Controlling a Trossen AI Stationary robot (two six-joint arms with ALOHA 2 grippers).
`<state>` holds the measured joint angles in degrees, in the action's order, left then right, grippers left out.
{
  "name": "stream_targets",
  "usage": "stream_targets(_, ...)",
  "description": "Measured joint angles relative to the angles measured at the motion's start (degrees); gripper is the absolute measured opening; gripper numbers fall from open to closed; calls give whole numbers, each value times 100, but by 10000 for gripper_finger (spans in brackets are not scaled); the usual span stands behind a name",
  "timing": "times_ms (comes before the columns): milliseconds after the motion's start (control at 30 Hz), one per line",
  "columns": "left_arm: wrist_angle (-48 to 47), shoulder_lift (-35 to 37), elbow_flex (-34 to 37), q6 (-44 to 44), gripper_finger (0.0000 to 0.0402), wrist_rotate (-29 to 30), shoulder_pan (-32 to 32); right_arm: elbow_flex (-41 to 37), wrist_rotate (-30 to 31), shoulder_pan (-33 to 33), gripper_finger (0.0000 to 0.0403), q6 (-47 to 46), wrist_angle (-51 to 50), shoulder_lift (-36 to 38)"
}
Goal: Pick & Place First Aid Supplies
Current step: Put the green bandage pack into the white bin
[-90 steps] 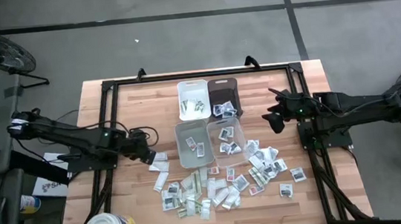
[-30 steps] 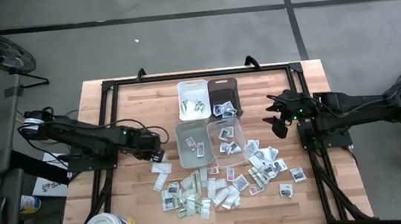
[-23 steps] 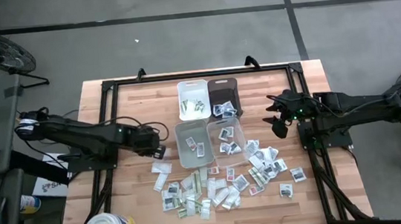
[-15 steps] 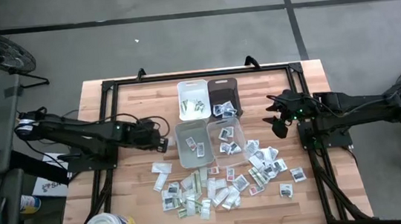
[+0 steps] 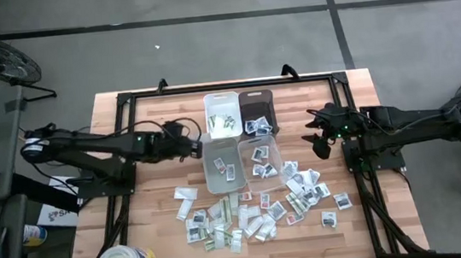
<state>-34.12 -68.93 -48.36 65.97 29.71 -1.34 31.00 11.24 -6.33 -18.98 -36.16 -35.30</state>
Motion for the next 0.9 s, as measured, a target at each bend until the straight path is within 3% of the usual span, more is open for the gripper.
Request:
stream_targets(300, 1728, -577, -4, -1141, 0, -441, 1024, 1, 79, 0, 222, 2, 6, 1)
stream_targets(533, 2768, -1351, -7, -1324, 0, -993, 1483, 0, 79, -2, 222, 0, 11, 1)
stream_targets(733, 2862, -1658, -4, -1323, 7, -1270, 1575, 1, 48, -2, 222, -25, 0, 0)
stream_targets(900, 2827, -1648, -4, -1535, 48, -1279, 1573, 1, -74, 0, 222, -44, -73, 1)
